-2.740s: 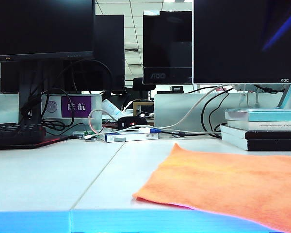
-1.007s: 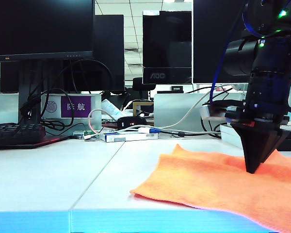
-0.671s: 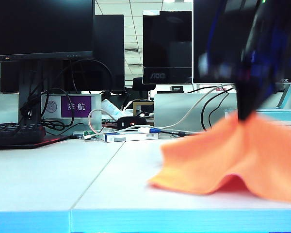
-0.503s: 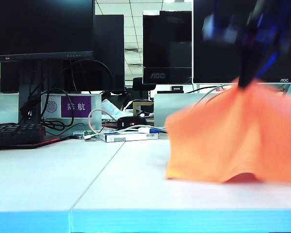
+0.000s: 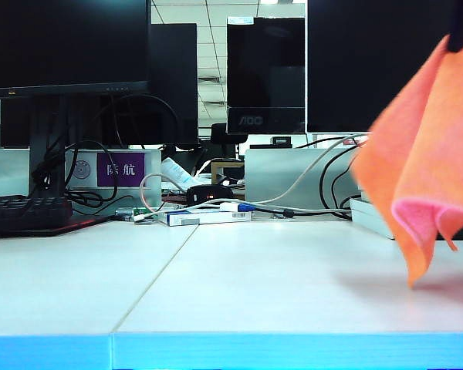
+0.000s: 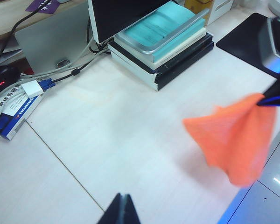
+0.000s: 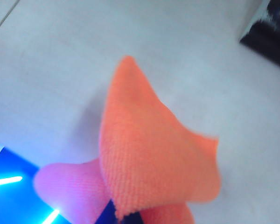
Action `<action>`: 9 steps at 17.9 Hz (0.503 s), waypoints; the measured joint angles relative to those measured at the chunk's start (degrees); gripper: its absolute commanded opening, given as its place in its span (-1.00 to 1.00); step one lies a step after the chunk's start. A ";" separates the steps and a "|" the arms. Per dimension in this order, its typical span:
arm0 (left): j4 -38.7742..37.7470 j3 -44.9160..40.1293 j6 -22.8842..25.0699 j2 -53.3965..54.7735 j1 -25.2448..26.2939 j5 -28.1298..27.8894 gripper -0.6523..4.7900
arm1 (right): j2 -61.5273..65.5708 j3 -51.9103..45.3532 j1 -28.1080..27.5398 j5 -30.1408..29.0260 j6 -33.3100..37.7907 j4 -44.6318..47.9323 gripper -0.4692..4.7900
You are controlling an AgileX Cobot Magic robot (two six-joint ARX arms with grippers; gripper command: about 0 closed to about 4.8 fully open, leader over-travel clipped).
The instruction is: Wipe the table from back to front using the rag.
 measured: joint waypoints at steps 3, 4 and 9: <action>0.00 -0.02 0.00 0.00 0.00 0.00 -0.77 | 3.23 -0.07 0.00 2.38 1.64 -1.90 -0.83; 0.00 0.00 0.00 0.00 0.00 0.02 -0.77 | 5.18 -0.04 0.00 2.38 1.66 -1.33 -0.83; 0.00 -0.02 0.00 0.00 0.00 0.00 -0.77 | 25.55 -0.04 0.24 -2.49 0.70 15.06 -0.83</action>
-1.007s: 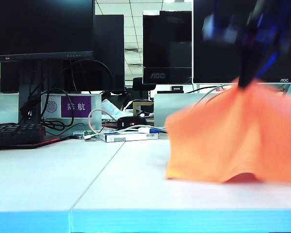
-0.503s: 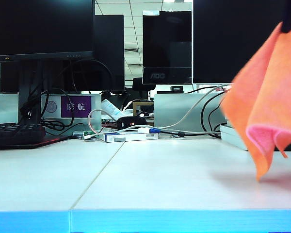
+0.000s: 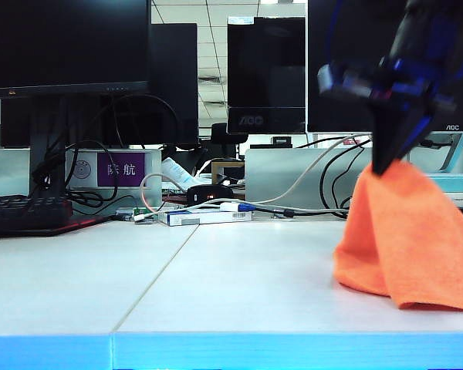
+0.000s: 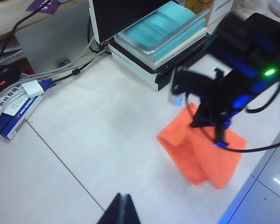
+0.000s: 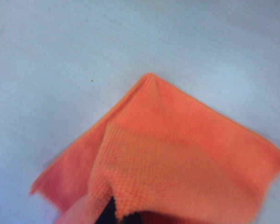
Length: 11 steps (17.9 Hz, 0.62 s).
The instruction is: Wipe the table from back to front using the rag.
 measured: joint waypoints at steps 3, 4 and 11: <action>0.00 0.00 0.00 0.00 0.00 0.02 -0.77 | 4.70 -0.02 0.02 0.04 0.00 2.78 -0.83; 0.00 0.00 0.00 0.00 0.00 0.02 -0.77 | 5.84 -0.02 0.02 0.04 0.00 3.28 -0.76; 0.02 0.00 0.00 0.02 0.00 0.02 -0.77 | 8.04 0.35 0.13 0.11 -0.02 3.78 0.19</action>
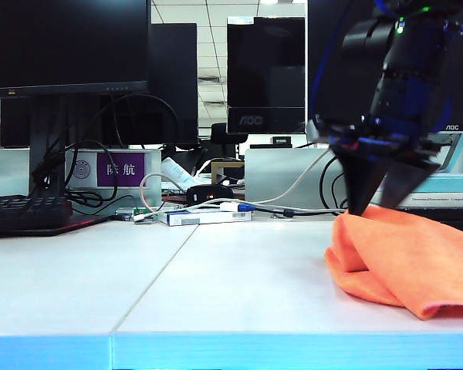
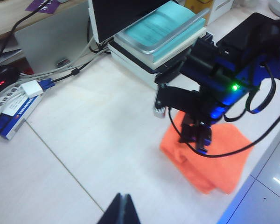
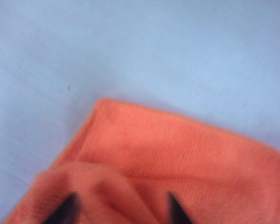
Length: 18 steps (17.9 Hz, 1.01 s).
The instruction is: Wipe the table from back to front using the rag.
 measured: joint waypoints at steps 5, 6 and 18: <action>-0.02 0.00 0.00 0.00 0.00 -0.02 -0.77 | -2.12 4.96 0.17 0.04 0.33 -0.76 0.19; -0.02 0.00 0.00 0.00 0.00 0.00 -0.77 | -2.56 6.88 0.24 0.07 0.33 -2.08 0.19; 0.00 0.00 0.00 -0.02 0.00 -0.02 -0.77 | -5.14 12.02 0.24 0.22 1.84 -25.64 0.18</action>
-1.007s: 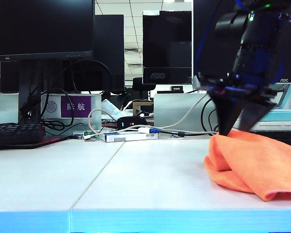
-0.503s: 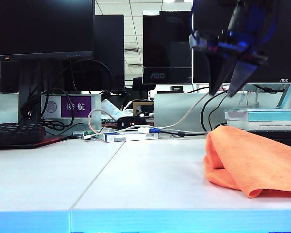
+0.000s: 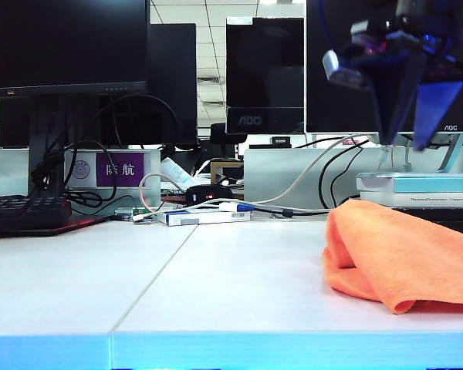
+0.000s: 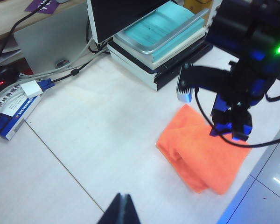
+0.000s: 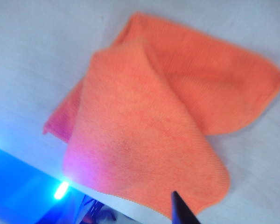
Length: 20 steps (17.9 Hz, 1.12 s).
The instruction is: Wipe the table from back to front using the rag.
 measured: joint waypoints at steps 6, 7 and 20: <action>0.00 0.00 0.00 0.00 0.00 0.02 -0.77 | 0.00 -8.41 0.13 -0.02 0.59 8.68 0.18; 0.00 0.00 0.00 0.00 0.00 0.02 -0.77 | 0.00 -10.64 0.13 -0.02 0.59 11.45 0.18; -0.02 0.00 0.00 0.00 0.00 0.02 -0.77 | -0.33 -29.94 0.22 -0.17 0.59 34.29 -0.84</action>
